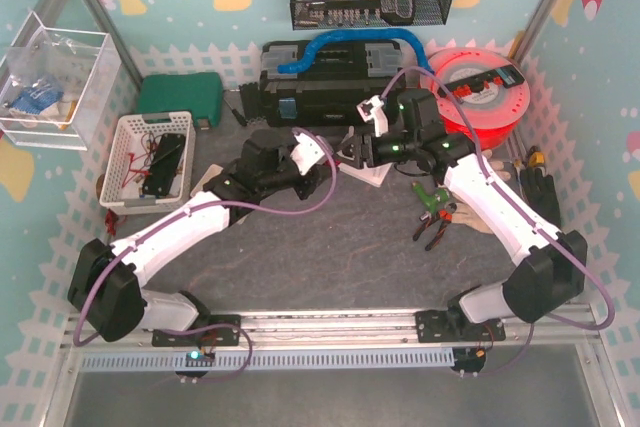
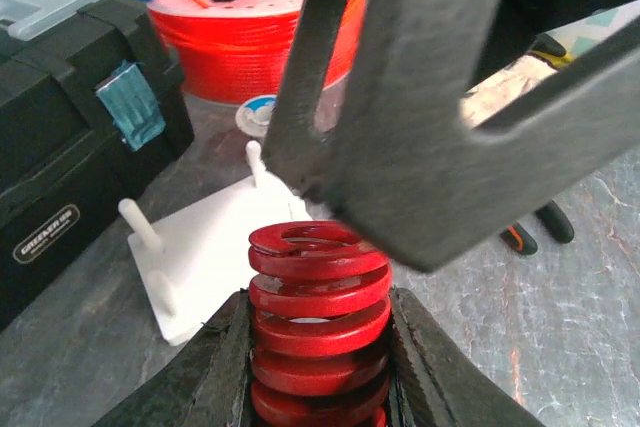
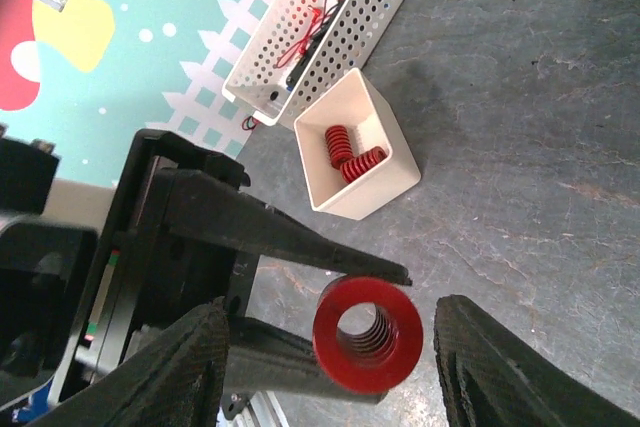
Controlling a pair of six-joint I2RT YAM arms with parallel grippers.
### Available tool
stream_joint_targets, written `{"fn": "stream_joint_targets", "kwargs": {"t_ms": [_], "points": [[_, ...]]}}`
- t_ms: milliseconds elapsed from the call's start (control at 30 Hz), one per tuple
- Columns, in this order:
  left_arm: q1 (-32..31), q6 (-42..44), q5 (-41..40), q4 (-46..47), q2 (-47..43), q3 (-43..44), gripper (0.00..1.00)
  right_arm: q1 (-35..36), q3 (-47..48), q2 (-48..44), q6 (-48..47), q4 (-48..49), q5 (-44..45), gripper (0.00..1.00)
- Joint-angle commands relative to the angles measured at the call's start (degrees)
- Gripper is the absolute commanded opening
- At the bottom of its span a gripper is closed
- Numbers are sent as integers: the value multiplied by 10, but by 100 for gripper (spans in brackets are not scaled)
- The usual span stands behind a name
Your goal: Install the large spring
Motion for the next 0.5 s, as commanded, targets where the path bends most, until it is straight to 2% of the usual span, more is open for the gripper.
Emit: {"fn": "stream_joint_targets", "kwargs": {"t_ms": [0, 300, 467], "points": [[-10, 29, 22, 25, -14, 22, 3, 3, 4, 13, 0, 4, -14, 58], [-13, 37, 23, 29, -14, 26, 3, 3, 3, 32, -14, -21, -20, 62], [-14, 39, 19, 38, -11, 28, 3, 4, 1, 36, -18, -18, -51, 48]]}}
